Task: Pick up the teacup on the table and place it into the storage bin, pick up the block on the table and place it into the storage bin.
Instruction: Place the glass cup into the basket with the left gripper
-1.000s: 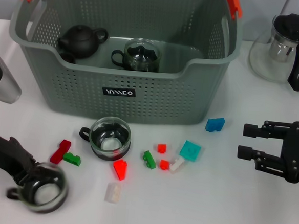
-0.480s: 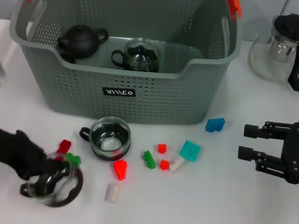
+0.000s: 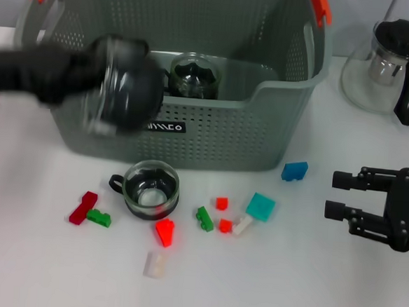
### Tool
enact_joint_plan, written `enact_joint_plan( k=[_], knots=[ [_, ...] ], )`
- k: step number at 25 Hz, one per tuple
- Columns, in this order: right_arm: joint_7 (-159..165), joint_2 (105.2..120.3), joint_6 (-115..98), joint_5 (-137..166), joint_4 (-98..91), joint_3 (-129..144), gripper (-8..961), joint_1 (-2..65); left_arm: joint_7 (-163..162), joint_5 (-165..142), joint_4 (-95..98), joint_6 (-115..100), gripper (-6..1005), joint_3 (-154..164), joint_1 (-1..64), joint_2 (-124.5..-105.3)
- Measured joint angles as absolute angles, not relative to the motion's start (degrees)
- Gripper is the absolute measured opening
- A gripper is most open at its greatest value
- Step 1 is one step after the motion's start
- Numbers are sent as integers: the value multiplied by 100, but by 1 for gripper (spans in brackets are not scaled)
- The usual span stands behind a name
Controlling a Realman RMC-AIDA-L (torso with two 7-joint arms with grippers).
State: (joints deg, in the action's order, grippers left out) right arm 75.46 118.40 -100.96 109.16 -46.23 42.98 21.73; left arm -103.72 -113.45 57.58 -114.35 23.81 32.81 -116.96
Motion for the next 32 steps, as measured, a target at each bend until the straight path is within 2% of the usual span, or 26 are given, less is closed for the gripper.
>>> enact_joint_plan(
  k=[3,7,10,13,16,22,25,29,32],
  knots=[
    [7551,11826,-10099,10916,-4622,4298,533,2203,-11185,-11318,6267,-11116,72,2552,3818,-11576],
    [7550,11821,-10079,10916,-4574,4298,533,2264,-12172,-11781,6624,-10098,78,3486,4591,-11195],
    [7544,11816,-10061,10916,-4515,4298,533,2298,-12626,-12536,6563,-9395,82,4087,5180,-10994],
    [7544,11813,-10050,10916,-4464,4298,533,2319,-12984,-13623,6380,-8766,86,4624,5691,-10961],
    [7537,11813,-10043,10916,-4433,4292,533,2326,-13186,-14499,6304,-8281,91,5130,5975,-11116],
    [7508,11813,-10012,10916,-4316,4262,533,2339,-13062,-15822,6448,-7154,99,6297,5901,-11788],
    [7512,11813,-10011,10916,-4315,4245,533,2323,-12904,-16163,6471,-6734,104,6627,5790,-12033],
    [7508,11813,-10010,10916,-4312,4220,533,2294,-12694,-16336,6523,-6362,109,6908,5623,-12247],
    [7509,11813,-10010,10916,-4306,4204,533,2285,-12680,-16344,6526,-6119,114,7123,5479,-12293]
  ],
)
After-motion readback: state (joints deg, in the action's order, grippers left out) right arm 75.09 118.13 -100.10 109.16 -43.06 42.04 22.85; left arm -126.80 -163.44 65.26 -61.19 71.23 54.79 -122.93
